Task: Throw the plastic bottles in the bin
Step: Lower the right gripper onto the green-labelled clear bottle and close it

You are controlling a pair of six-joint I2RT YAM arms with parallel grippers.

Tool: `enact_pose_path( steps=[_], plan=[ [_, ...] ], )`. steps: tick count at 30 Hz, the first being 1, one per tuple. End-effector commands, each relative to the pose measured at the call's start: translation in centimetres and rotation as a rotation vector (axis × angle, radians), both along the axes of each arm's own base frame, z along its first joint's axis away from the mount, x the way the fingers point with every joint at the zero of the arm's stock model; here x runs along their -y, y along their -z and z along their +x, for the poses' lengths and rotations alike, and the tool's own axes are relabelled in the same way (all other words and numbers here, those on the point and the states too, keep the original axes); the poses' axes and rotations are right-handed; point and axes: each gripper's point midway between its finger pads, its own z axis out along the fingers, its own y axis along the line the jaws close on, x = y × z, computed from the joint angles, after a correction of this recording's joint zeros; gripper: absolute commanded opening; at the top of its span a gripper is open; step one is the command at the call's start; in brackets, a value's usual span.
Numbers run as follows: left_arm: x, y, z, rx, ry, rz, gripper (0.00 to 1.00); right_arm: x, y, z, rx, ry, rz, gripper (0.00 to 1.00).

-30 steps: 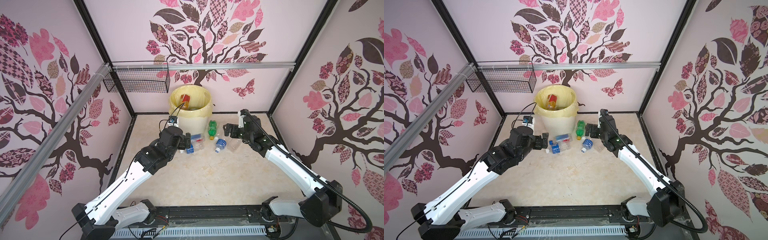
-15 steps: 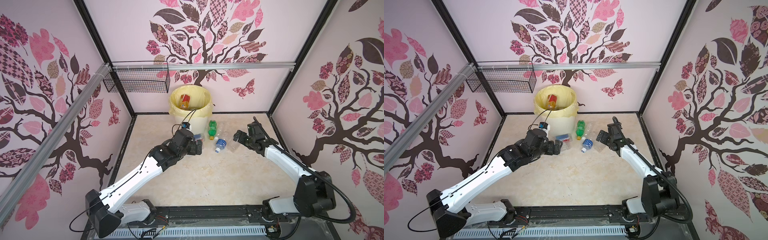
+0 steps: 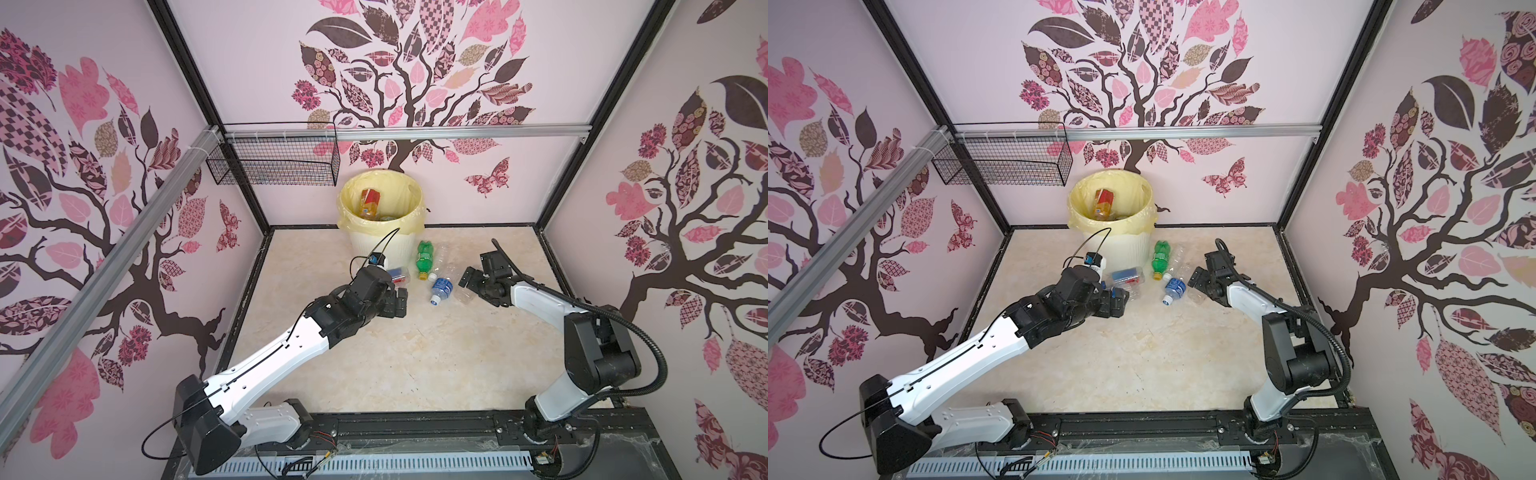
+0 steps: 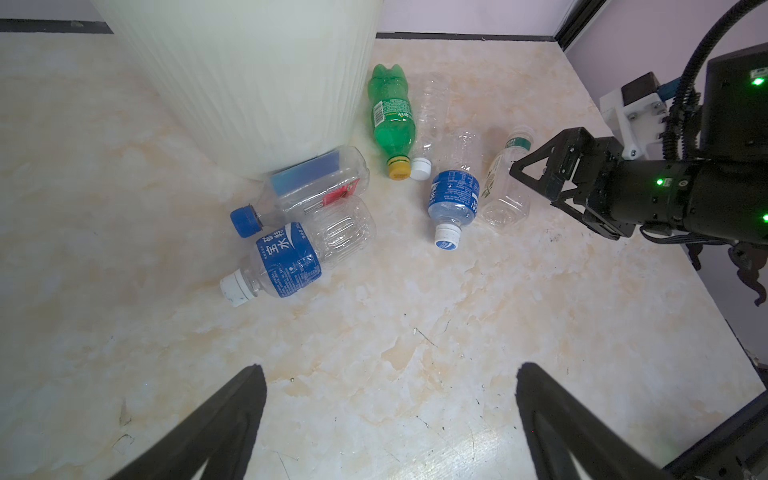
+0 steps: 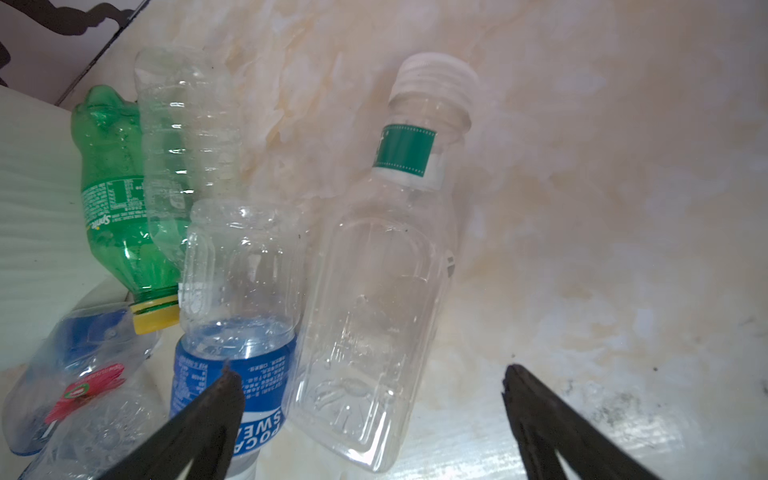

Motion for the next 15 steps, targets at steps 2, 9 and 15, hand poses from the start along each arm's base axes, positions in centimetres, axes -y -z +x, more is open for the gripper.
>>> enact_pose_path(
  steps=[2,9,15],
  plan=[
    [-0.4,-0.1,0.2,0.043,-0.008,-0.006,0.97,-0.3,1.8,0.3,-0.045,0.007,0.007,1.00],
    [-0.8,-0.3,0.0,0.073,-0.011,-0.026,0.97,-0.8,3.8,0.2,-0.090,-0.033,0.008,0.96],
    [-1.0,0.0,-0.1,0.070,-0.017,-0.019,0.97,-0.8,4.3,-0.8,-0.097,-0.047,0.014,0.81]
  ],
)
